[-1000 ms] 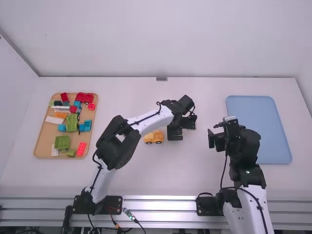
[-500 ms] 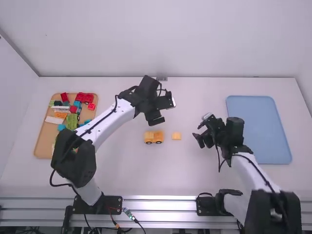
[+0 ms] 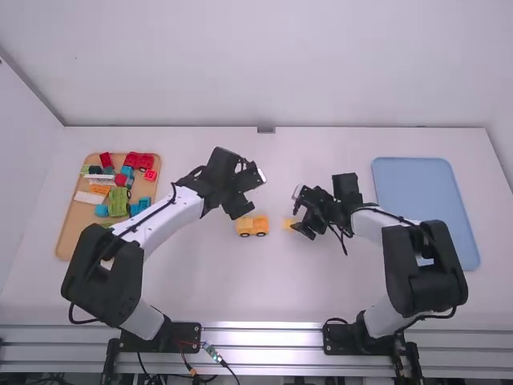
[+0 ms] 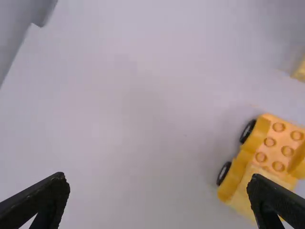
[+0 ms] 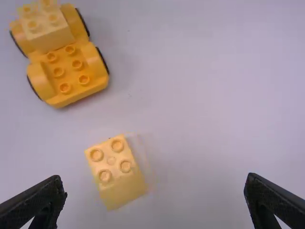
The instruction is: Assemble lego blocks to make yellow taxi
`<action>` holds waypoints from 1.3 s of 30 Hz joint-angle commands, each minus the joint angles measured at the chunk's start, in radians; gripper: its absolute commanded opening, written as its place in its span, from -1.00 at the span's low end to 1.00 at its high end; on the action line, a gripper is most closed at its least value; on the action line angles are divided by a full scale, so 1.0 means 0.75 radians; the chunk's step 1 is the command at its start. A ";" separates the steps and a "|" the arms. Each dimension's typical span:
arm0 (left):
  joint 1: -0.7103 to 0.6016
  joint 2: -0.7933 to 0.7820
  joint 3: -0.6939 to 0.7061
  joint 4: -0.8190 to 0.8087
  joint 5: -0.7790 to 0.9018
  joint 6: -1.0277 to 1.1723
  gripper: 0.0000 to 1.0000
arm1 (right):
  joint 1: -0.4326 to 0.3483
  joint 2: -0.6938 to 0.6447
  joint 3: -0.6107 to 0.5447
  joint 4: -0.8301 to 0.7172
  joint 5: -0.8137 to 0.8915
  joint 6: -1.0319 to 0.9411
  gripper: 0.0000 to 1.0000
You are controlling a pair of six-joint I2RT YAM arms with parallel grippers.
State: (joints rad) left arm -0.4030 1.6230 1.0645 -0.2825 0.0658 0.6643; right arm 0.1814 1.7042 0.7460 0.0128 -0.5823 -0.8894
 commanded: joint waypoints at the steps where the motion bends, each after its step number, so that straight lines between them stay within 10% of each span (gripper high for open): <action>1: 0.021 -0.036 -0.054 -0.014 0.200 0.226 0.98 | 0.003 0.035 0.045 -0.052 -0.087 -0.175 0.98; 11: 0.347 -0.036 -0.079 -0.124 0.981 0.687 0.98 | -0.037 0.039 -0.037 0.051 -0.254 -0.415 0.98; 19: 0.355 -0.036 -0.084 -0.176 0.949 0.756 0.98 | -0.085 0.199 -0.019 0.168 -0.387 -0.415 0.98; 29: 0.386 -0.036 -0.149 -0.064 0.984 0.692 0.98 | -0.049 0.389 0.310 -0.337 -0.393 -0.686 1.00; 39: 0.373 -0.024 -0.187 -0.053 0.981 0.721 0.98 | -0.051 0.470 0.364 -0.355 -0.410 -0.696 0.91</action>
State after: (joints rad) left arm -0.1219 1.6230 0.9356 -0.3210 0.7673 1.1980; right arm 0.1448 2.0407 1.0103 -0.2485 -0.8749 -1.3994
